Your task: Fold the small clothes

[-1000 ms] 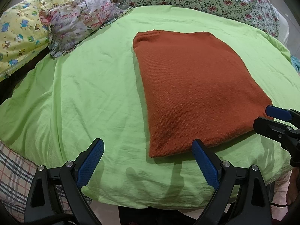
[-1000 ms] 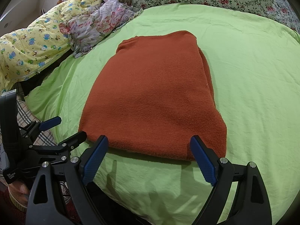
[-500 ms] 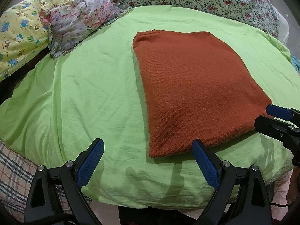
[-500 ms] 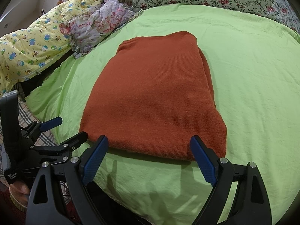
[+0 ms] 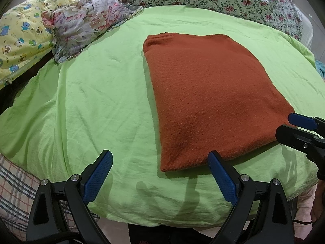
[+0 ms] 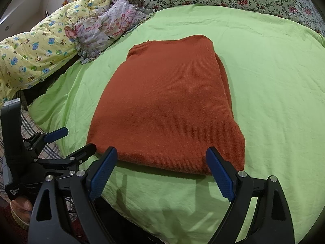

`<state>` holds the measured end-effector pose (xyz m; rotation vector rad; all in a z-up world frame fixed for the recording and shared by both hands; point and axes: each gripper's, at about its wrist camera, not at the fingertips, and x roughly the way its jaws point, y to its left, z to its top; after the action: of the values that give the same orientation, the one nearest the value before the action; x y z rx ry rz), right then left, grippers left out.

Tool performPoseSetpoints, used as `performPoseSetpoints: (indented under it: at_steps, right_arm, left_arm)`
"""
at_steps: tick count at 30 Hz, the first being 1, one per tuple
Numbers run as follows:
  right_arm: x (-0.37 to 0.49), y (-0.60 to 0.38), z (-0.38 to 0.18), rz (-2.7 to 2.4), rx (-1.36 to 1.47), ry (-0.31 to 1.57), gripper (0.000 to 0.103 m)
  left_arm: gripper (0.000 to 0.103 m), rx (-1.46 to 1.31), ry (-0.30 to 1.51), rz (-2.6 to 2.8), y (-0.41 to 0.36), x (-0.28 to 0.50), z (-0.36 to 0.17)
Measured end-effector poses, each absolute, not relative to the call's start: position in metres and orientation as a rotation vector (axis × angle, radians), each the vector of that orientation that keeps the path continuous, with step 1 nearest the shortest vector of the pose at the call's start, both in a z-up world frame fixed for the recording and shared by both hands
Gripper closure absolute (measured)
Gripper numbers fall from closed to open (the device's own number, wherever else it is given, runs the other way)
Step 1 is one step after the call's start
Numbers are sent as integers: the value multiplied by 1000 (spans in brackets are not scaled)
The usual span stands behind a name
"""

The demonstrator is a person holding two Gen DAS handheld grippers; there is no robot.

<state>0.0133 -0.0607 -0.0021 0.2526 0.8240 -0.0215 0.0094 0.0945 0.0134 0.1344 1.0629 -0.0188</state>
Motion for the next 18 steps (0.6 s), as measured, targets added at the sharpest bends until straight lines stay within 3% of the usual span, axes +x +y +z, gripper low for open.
performPoseSetpoints:
  at_steps: [18]
  right_arm:
    - [14,-62,0,-17,254,824,14]
  left_arm:
    - [8,139,1067,-24,91,13,13]
